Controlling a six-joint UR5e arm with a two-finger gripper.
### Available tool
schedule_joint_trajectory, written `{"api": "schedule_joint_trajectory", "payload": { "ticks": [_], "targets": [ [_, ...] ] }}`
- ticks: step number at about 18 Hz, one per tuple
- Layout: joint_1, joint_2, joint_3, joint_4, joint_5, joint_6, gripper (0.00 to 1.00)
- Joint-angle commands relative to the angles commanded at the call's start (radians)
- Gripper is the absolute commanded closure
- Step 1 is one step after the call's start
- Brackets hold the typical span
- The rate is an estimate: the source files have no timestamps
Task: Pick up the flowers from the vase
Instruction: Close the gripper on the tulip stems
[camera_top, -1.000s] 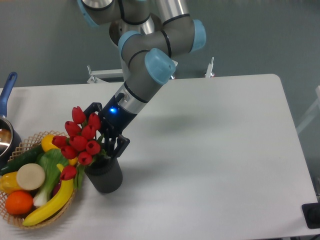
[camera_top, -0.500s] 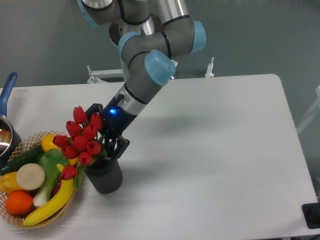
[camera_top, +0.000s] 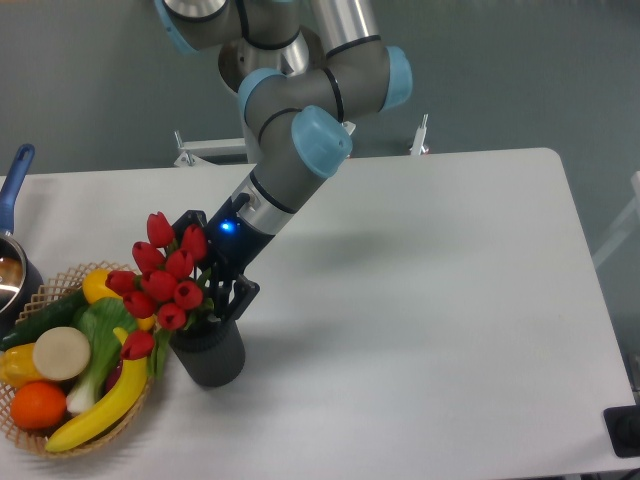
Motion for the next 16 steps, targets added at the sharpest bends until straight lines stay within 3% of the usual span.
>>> {"api": "schedule_joint_trajectory", "payload": {
  "ticks": [7,8,12,16],
  "targets": [
    [0.003,0.003,0.000,0.002,-0.019,-0.002,0.00],
    [0.003,0.002,0.000,0.003,-0.019,-0.002,0.04],
    [0.005,0.003,0.002,0.003,-0.020,-0.002,0.33],
    [0.009,0.003,0.003,0.003,-0.019,-0.002,0.41]
  ]
}}
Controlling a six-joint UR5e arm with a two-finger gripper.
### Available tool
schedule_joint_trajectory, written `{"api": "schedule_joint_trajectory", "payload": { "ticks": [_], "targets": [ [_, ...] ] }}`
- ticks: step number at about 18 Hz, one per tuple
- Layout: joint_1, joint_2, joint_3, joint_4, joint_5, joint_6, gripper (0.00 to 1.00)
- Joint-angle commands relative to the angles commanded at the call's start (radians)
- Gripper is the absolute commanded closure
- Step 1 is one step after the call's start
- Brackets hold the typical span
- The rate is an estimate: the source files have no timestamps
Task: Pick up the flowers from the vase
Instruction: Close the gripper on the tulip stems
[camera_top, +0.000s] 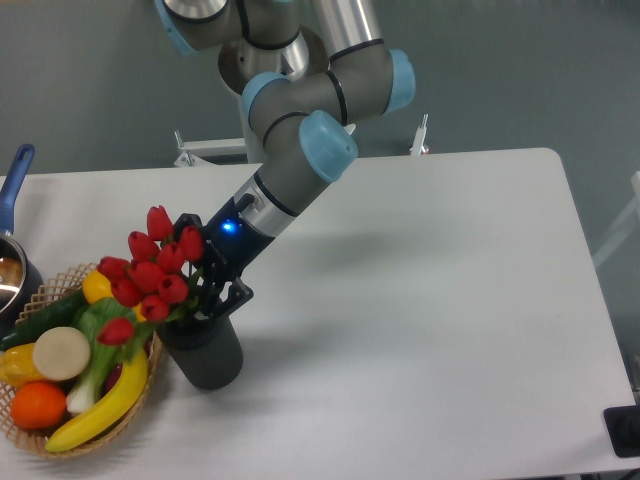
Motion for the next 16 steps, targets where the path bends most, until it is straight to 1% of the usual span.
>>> {"api": "schedule_joint_trajectory", "payload": {
  "ticks": [1,3,4,5,9,13,16],
  "targets": [
    [0.000,0.000,0.000,0.000,0.000,0.000,0.42],
    [0.000,0.002,0.002,0.000,-0.002,-0.005,0.47],
    [0.000,0.000,0.008,0.000,0.000,-0.027,0.51],
    [0.000,0.000,0.015,0.000,0.000,-0.043,0.53],
    [-0.002,-0.003,0.049,0.000,0.000,-0.081,0.53],
    [0.005,0.000,0.058,0.000,-0.003,-0.103,0.54],
    [0.020,0.009,0.075,-0.002,-0.034,-0.158,0.54]
  ]
}}
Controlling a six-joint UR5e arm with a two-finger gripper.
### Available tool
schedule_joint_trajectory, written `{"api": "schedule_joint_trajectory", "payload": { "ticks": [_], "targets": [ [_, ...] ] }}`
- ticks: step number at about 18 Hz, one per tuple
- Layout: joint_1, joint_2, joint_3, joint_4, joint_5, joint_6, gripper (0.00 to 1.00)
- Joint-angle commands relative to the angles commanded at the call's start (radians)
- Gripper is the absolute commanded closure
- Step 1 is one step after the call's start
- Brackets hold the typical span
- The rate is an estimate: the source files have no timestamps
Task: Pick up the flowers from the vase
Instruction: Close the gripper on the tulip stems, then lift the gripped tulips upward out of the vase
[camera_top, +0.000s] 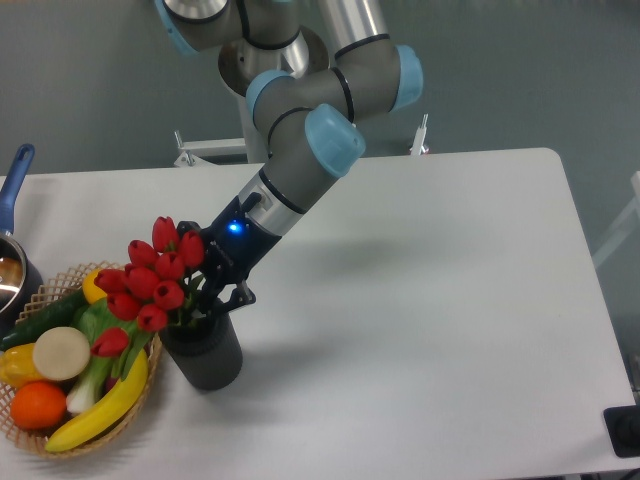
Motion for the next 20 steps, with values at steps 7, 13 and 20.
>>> {"api": "schedule_joint_trajectory", "payload": {
  "ticks": [7,13,20],
  "targets": [
    [0.009,0.018,0.038,0.000,-0.011,-0.126,0.54],
    [0.018,0.043,0.038,0.002,-0.057,-0.141,0.54],
    [0.028,0.063,0.061,0.002,-0.116,-0.164,0.54]
  ]
}}
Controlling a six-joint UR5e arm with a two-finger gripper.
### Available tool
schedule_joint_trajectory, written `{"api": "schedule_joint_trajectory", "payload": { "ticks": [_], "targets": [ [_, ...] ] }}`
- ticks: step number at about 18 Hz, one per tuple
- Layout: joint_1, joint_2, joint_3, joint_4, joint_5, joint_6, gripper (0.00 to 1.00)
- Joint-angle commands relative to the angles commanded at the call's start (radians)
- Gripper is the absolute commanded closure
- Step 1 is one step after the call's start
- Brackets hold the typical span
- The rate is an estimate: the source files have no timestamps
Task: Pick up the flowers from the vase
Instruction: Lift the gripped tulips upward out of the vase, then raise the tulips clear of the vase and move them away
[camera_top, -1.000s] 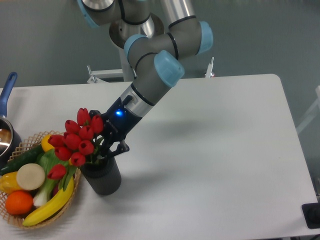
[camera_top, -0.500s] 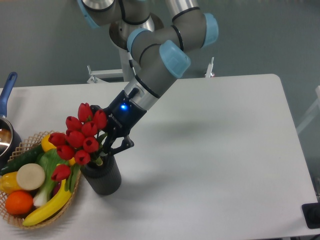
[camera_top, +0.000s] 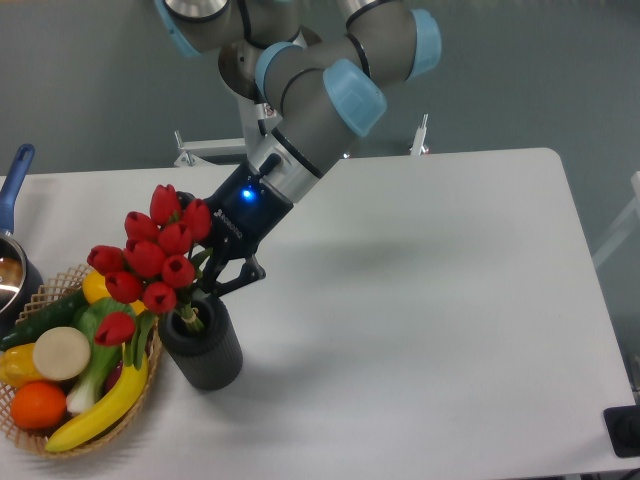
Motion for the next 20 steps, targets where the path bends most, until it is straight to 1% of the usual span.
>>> {"api": "schedule_joint_trajectory", "payload": {
  "ticks": [2,7,11,16,20],
  "targets": [
    [0.011,0.002,0.021,0.000,-0.031,-0.034,0.54],
    [0.012,0.003,0.072,0.000,-0.036,-0.117,0.54],
    [0.029,0.012,0.095,0.000,-0.037,-0.155,0.54],
    [0.066,0.015,0.123,0.000,-0.089,-0.212,0.54],
    [0.075,0.017,0.137,-0.002,-0.091,-0.236,0.55]
  ]
}}
